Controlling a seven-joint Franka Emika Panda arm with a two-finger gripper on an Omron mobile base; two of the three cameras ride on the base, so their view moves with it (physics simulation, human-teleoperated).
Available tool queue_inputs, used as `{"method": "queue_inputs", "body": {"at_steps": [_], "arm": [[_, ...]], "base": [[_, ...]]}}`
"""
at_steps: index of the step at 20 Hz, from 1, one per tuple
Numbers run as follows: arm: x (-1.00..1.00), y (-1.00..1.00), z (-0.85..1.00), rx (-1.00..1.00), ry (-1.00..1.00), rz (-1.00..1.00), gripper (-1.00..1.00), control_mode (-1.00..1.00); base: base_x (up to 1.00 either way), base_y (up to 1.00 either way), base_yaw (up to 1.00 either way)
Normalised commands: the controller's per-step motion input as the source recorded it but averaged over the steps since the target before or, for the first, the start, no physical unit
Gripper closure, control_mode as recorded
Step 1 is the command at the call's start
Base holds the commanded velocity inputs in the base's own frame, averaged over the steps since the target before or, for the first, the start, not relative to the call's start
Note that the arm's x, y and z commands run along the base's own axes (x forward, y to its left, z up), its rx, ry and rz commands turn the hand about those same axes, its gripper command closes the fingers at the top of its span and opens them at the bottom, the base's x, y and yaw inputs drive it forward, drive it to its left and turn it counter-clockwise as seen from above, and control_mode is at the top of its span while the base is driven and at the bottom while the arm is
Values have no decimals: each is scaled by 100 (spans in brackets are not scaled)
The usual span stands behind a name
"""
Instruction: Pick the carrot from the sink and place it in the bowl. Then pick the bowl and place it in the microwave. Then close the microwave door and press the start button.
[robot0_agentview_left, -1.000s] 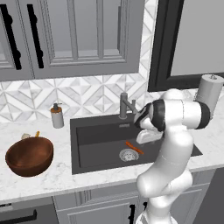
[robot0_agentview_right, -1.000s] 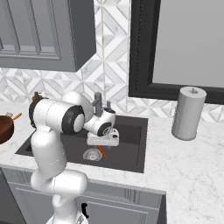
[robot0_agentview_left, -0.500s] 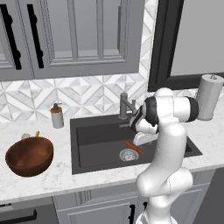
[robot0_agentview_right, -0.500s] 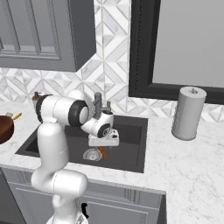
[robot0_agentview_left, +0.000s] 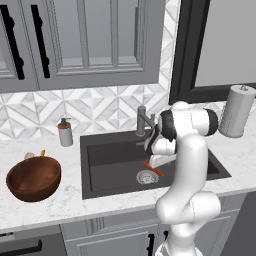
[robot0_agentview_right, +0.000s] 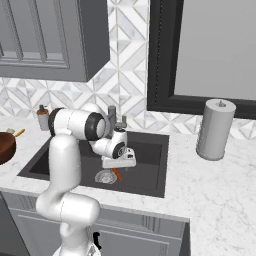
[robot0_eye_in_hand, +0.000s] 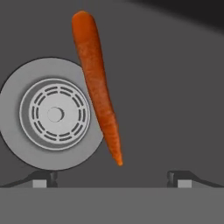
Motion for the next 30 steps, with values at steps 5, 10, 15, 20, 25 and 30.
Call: {"method": "queue_inputs", "body": {"at_steps": [5,10,15,20,25,30], "arm": [[32,1,-20,0,0,0,-100,-100],[20,14,-17,0,0,0,-100,-100],[14,18,-17,0,0,0,-100,-100],[20,17,-21,0,0,0,-100,-100],[33,5,-18,0,0,0,-100,-100],[33,0,-14,0,0,0,-100,-100]], "base": [[0,0,0],[0,0,0],[0,0,0],[0,0,0],[0,0,0],[0,0,0]]}}
